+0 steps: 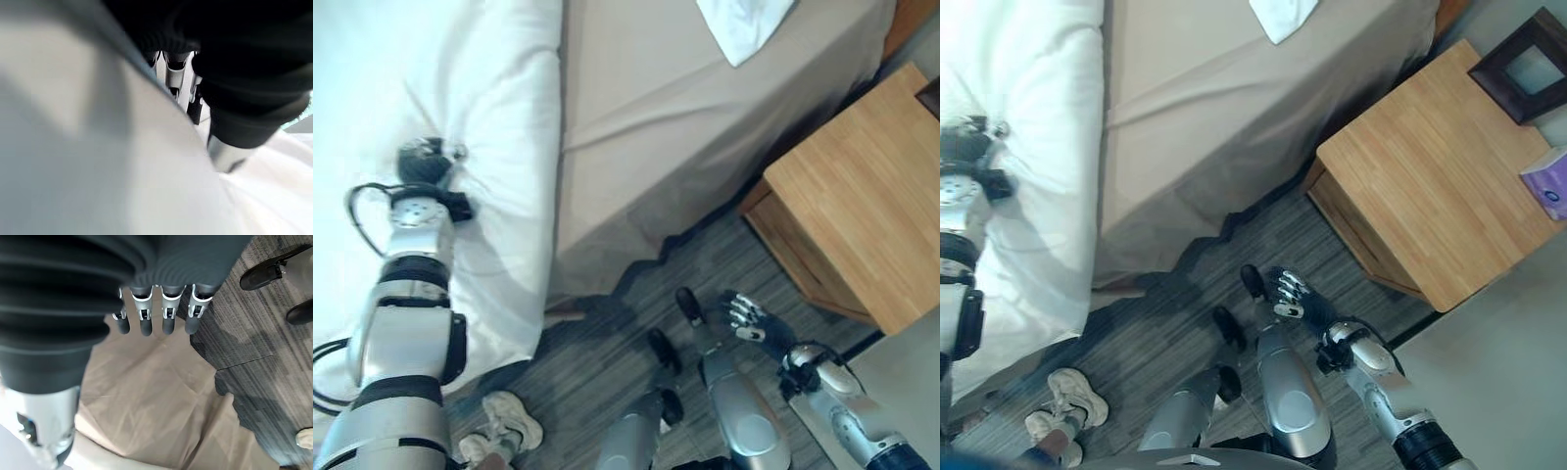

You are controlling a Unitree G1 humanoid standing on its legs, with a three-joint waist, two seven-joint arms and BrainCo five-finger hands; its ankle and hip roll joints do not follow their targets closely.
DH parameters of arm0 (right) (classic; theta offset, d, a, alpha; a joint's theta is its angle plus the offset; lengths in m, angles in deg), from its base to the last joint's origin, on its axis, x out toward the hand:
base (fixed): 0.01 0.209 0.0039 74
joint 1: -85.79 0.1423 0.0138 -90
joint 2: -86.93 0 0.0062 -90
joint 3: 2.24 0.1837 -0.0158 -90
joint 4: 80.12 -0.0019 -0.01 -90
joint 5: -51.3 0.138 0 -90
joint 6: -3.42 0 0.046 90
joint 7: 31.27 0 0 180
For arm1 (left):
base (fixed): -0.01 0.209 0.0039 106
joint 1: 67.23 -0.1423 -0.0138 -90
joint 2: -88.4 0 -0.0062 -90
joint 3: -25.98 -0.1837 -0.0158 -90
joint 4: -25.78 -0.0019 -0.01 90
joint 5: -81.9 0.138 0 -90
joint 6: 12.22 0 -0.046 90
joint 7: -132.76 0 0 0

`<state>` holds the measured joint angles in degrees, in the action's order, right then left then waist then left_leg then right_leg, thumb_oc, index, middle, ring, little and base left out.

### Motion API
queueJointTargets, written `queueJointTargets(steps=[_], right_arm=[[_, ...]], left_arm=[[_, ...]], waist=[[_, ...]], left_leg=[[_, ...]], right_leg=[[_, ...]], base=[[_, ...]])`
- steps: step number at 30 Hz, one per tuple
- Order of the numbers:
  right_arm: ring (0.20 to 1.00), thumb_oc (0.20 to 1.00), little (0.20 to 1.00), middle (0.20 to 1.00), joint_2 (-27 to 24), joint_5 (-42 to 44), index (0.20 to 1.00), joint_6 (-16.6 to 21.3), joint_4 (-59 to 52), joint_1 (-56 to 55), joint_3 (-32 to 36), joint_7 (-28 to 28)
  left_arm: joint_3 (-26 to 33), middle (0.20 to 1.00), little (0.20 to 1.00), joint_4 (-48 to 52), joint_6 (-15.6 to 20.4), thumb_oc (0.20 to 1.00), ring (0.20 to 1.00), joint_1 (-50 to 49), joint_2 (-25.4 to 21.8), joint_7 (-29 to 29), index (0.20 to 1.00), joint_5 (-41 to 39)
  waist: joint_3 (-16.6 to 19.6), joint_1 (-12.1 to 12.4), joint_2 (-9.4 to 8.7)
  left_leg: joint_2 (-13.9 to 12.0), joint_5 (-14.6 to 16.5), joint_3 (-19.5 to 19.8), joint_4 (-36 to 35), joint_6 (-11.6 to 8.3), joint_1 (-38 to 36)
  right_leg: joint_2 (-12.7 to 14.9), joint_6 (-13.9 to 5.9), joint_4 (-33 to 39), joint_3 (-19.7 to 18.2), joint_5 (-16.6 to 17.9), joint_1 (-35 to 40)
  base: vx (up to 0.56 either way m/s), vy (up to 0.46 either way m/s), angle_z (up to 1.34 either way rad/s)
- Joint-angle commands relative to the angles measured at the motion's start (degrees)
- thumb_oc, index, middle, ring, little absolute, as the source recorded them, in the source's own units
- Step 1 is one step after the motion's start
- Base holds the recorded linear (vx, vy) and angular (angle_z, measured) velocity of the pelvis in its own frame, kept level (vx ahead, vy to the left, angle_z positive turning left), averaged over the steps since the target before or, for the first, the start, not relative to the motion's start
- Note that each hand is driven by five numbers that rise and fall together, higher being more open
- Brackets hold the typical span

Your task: Making the bed.

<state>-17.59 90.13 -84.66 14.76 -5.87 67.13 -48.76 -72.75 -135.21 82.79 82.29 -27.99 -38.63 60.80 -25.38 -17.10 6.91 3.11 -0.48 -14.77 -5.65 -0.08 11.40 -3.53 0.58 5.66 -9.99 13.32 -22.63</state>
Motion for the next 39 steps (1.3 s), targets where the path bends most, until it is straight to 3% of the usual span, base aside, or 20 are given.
queueJointTargets(steps=[1,9,12,16,21,22,23,25,26,27,28,29,33,39], right_arm=[[1.0,1.0,1.0,1.0,1.0,2.0,1.0,1.7,-1.6,-3.8,0.3,0.5],[1.0,1.0,1.0,1.0,0.5,1.0,1.0,1.9,-1.6,-3.7,0.1,0.8],[1.0,1.0,1.0,1.0,-0.4,-0.4,1.0,2.0,-1.6,-4.4,0.6,1.0],[1.0,1.0,1.0,1.0,-0.8,-0.9,1.0,2.2,-1.4,-4.6,0.8,0.9],[1.0,1.0,1.0,1.0,-1.5,-2.2,1.0,3.0,-0.4,-4.0,0.6,1.4],[1.0,1.0,1.0,1.0,-1.7,-2.8,1.0,3.2,-0.5,-3.5,-0.1,1.6],[1.0,1.0,1.0,1.0,-1.7,-2.8,1.0,3.3,-0.5,-3.4,-0.3,1.7],[1.0,1.0,1.0,1.0,-1.7,-2.7,1.0,3.2,-0.5,-3.4,-0.6,1.7],[1.0,1.0,1.0,1.0,-1.7,-2.2,1.0,3.2,-0.7,-3.4,-1.0,1.9],[1.0,1.0,1.0,1.0,-1.7,-2.2,1.0,3.2,-0.7,-3.4,-1.0,1.9],[1.0,1.0,1.0,1.0,-1.7,-1.9,1.0,3.1,-0.7,-3.4,-1.1,2.1],[1.0,1.0,1.0,1.0,-1.7,-1.7,1.0,3.1,-0.6,-3.2,-1.4,2.2],[1.0,1.0,1.0,1.0,-1.9,-1.5,1.0,2.6,-0.1,-3.0,-1.8,2.1],[1.0,1.0,1.0,1.0,-2.2,-2.1,1.0,3.0,0.8,-6.2,0.6,1.6]], left_arm=[[-4.0,0.2,0.2,-3.5,-2.6,0.2,0.2,-1.0,6.3,-2.6,0.2,3.4],[-8.8,0.2,0.2,3.3,-0.6,0.2,0.2,4.2,15.5,-1.8,0.2,1.6],[-12.0,0.2,0.2,12.4,2.5,0.2,0.2,6.4,20.5,-2.3,0.2,-2.4],[-15.2,0.2,0.2,19.0,4.4,0.2,0.2,8.0,23.0,-2.1,0.2,-2.7],[-22.9,0.2,0.2,31.7,7.4,0.2,0.2,10.4,34.4,-4.3,0.2,-6.7],[-25.8,0.2,0.2,34.3,7.5,0.2,0.2,9.3,41.0,-5.8,0.2,-6.8],[-26.8,0.2,0.2,35.1,7.6,0.2,0.2,8.4,43.6,-6.1,0.2,-7.2],[-27.3,0.2,0.2,35.5,7.6,0.2,0.2,7.5,45.0,-6.3,0.2,-7.4],[-28.3,0.2,0.2,35.5,7.2,0.2,0.2,4.2,48.8,-7.4,0.2,-10.2],[-28.3,0.344,0.344,35.6,7.2,0.344,0.344,4.2,48.8,-7.4,0.344,-10.2],[-29.1,0.837,0.837,35.5,6.7,0.837,0.837,2.3,50.8,-8.4,0.837,-11.7],[-29.8,1.0,1.0,35.7,6.4,1.0,1.0,1.4,51.6,-9.0,1.0,-12.0],[-32.7,1.0,1.0,38.5,5.4,1.0,1.0,0.1,50.5,-12.1,1.0,-10.8],[-30.8,1.0,1.0,54.5,8.0,1.0,1.0,2.0,43.1,-14.9,1.0,-17.6]], waist=[[4.2,-2.1,-0.84],[4.4,-3.0,0.72],[4.8,-3.8,2.63],[5.3,-4.8,3.64],[6.8,-8.5,5.43],[7.4,-10.3,5.58],[7.5,-10.9,5.6],[7.7,-11.3,5.63],[7.9,-12.0,5.58],[8.0,-12.0,5.58],[7.9,-12.4,5.58],[7.9,-12.7,5.6],[8.2,-13.0,6.04],[9.8,-10.6,7.19]], left_leg=[[-3.6,-3.3,3.8,0.7,-4.5,-0.5],[-3.0,-3.5,4.5,0.7,-4.39,-1.1],[-2.3,-3.1,5.0,0.7,-4.2,-2.5],[-1.9,-3.0,4.6,0.7,-4.16,-3.0],[-1.4,-1.7,2.8,0.7,-3.78,-5.5],[-1.3,-0.9,1.4,0.7,-3.47,-6.2],[-1.2,-0.7,0.7,0.7,-3.36,-6.3],[-1.2,-0.5,0.2,0.7,-3.29,-6.3],[-1.3,0.0,-0.8,0.7,-3.14,-6.5],[-1.3,0.0,-0.9,0.7,-3.14,-6.5],[-1.3,0.2,-1.4,0.7,-3.07,-6.6],[-1.3,0.3,-1.8,0.7,-3.02,-6.6],[-1.2,0.7,-2.8,0.7,-2.93,-6.8],[-1.1,0.2,-0.6,0.7,-3.02,-7.3]], right_leg=[[3.7,-6.84,-0.7,-2.0,-6.2,2.8],[4.3,-6.66,-0.7,-1.6,-6.4,3.4],[4.9,-6.61,-0.7,-1.7,-6.9,4.8],[5.2,-6.65,-0.7,-2.0,-6.9,5.1],[5.3,-6.85,-0.7,-3.5,-7.2,6.4],[5.0,-7.08,-0.7,-4.7,-7.0,6.3],[4.9,-7.23,-0.7,-5.3,-6.9,6.1],[4.7,-7.31,-0.7,-5.7,-6.8,6.0],[4.4,-7.4,-0.7,-6.5,-6.7,5.6],[4.4,-7.41,-0.7,-6.5,-6.7,5.6],[4.1,-7.45,-0.7,-7.1,-6.5,5.4],[4.0,-7.48,-0.7,-7.3,-6.4,5.2],[3.8,-7.64,-0.7,-8.1,-6.1,4.8],[4.4,-7.25,-0.7,-6.5,-6.7,6.2]], base=[[0.0,0.0,0.0],[0.0,0.003,0.06],[0.01,0.021,0.11],[0.02,0.023,0.04],[0.09,0.049,-0.13],[0.12,0.077,-0.37],[0.1,0.064,-0.39],[0.05,0.027,-0.5],[0.05,0.027,-0.69],[0.05,0.028,-0.64],[0.03,0.018,-0.61],[0.04,0.03,-0.59],[0.02,0.016,-0.26],[-0.01,-0.019,0.19]])
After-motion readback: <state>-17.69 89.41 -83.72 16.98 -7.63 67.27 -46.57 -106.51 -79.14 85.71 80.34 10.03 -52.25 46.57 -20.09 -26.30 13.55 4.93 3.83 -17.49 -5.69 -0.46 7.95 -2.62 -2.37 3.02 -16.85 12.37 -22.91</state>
